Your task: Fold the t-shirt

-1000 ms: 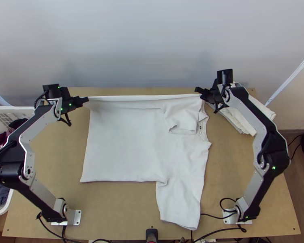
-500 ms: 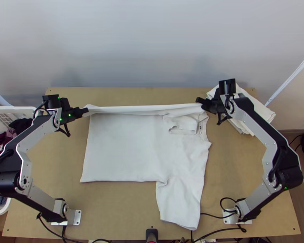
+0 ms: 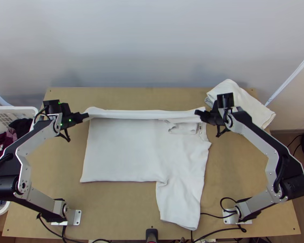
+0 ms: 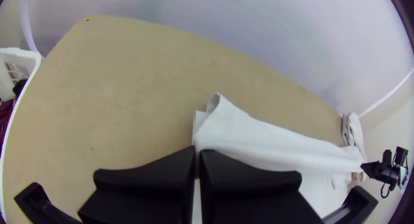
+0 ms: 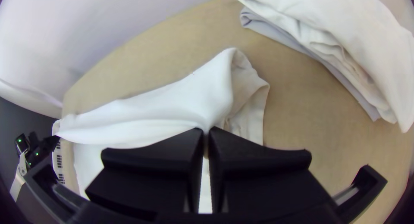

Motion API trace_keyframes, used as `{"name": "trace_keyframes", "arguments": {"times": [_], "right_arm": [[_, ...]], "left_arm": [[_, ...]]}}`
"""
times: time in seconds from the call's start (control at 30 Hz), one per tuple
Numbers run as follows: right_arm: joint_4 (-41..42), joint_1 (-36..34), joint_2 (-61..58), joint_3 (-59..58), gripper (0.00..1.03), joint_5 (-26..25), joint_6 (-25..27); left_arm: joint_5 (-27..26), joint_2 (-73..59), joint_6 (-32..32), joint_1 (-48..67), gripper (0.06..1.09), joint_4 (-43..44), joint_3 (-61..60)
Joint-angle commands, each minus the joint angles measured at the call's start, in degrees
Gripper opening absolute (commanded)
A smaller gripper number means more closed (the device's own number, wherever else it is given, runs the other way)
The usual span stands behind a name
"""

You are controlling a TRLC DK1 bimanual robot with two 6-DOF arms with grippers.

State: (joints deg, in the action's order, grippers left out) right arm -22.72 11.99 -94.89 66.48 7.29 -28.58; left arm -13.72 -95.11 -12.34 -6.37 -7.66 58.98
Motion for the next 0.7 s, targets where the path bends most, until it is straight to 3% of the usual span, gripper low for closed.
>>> {"name": "trace_keyframes", "arguments": {"times": [0.0,0.37,0.53,0.57,0.67], "right_arm": [[0.7,-0.2,1.8,-3.1,0.03,-1.5,-1.3],[3.5,-0.4,1.7,-8.7,0.04,-1.6,-1.1],[3.6,0.1,3.2,-10.8,0.35,-1.7,-1.7],[3.6,0.1,3.7,-11.2,0.39,-1.7,-1.8],[3.6,0.1,6.0,-12.6,0.54,-1.8,-2.2]], "left_arm": [[1.1,2.3,1.1,0.2,0.09,-0.1,-3.5],[-0.5,6.4,4.9,0.5,0.1,-2.4,-9.9],[-0.7,9.2,6.5,1.0,0.11,-2.5,-13.6],[-0.9,9.9,6.5,1.0,0.16,-2.6,-14.2],[-1.6,13.7,6.5,1.0,0.43,-2.7,-16.3]]}}
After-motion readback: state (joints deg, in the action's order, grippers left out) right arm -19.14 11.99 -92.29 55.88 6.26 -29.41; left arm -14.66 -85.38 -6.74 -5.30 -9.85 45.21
